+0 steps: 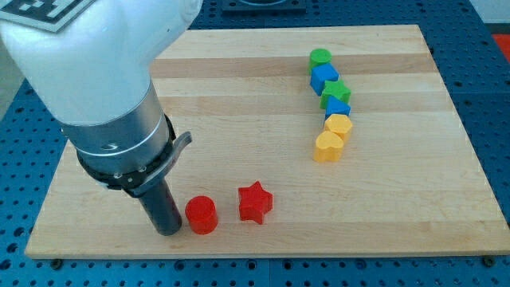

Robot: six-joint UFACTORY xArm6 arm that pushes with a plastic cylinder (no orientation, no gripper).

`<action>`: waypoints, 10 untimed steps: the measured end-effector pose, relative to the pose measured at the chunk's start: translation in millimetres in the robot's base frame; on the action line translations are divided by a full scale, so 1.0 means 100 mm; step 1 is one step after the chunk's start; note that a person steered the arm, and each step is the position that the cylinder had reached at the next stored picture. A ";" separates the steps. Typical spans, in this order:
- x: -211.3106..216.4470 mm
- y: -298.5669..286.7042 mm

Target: Move the green circle to the center

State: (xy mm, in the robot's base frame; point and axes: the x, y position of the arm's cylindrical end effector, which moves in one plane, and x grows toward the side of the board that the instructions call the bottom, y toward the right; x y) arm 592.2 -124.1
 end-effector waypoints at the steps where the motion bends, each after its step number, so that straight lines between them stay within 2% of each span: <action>1: -0.02 0.14; 6: -0.06 0.48; 7: -0.36 0.12; 8: -0.90 0.05; 9: -1.15 0.39; 10: -1.16 0.39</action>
State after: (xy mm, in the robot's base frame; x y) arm 476.6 -84.7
